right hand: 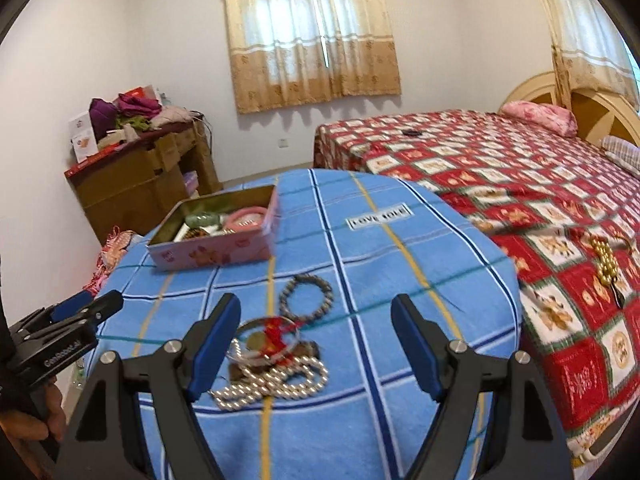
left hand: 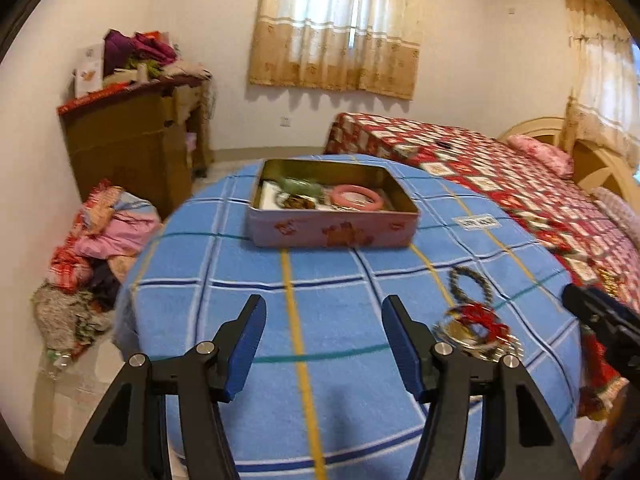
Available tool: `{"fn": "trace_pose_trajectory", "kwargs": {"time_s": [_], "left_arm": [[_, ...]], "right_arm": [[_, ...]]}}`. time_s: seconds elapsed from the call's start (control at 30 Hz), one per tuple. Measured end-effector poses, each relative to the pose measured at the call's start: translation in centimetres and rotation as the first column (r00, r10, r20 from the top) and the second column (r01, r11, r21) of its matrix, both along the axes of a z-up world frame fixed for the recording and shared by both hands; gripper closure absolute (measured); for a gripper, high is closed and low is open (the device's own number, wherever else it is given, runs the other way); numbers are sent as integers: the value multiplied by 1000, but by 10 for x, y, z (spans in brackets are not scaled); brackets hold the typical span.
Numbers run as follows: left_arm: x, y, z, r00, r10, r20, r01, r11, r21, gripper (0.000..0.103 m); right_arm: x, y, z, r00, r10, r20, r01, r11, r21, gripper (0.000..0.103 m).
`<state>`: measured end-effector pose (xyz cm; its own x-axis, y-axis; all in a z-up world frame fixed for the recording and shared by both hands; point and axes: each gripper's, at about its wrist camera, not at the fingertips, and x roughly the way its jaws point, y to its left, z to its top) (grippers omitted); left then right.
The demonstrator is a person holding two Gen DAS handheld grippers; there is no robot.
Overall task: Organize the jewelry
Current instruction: 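Grasp a silver bangle beside the red-tied jewelry with the left tool and lift, then carry the silver bangle toward the tin with the left tool while the right tool grasps the grey bead bracelet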
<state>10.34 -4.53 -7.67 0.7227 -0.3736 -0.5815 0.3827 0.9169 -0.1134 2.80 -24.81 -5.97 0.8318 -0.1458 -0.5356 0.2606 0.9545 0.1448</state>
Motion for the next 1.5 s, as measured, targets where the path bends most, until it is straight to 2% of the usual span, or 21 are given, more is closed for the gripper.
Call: {"fn": "trace_pose_trajectory", "kwargs": {"time_s": [0.1,0.3,0.6,0.73,0.87,0.9,1.0,1.03,1.13,1.27,1.5], "left_arm": [[-4,-7,-2,998,-62,-4,62,998,-7,42],[-1,-24,-2,987,-156,-43,153,987,-56,42],[20,-68,-19,958,-238,-160,235,971,-42,43],[28,-79,-30,944,-242,-223,242,970,-29,61],[31,-87,-39,935,-236,-266,245,969,2,65],[31,-89,-42,932,-235,-277,247,969,11,70],[29,-97,-42,935,-244,-257,268,962,60,80],[29,-98,-43,933,-251,-259,276,959,62,87],[29,-98,-43,928,-266,-262,287,957,43,97],[29,-89,-38,930,-283,-234,288,957,-11,98],[19,-41,9,966,-250,-71,242,964,-105,98]], "right_arm": [[2,5,-5,999,34,-29,-34,999,-18,35],[3,6,-13,998,30,-53,-30,1000,-2,35],[2,-5,-15,998,4,-55,-2,1000,27,35],[3,-12,-20,998,-3,-64,6,999,49,35],[3,-19,-23,998,-14,-65,18,997,71,35],[3,-21,-24,998,-17,-65,23,997,78,35],[3,-24,-26,997,-22,-68,29,995,95,35],[3,-25,-27,997,-23,-68,29,995,97,35],[2,-26,-25,998,-28,-64,34,995,95,35],[0,-30,-24,998,-35,-57,41,993,107,35],[0,-32,-23,998,-46,-52,52,992,113,35]]}}
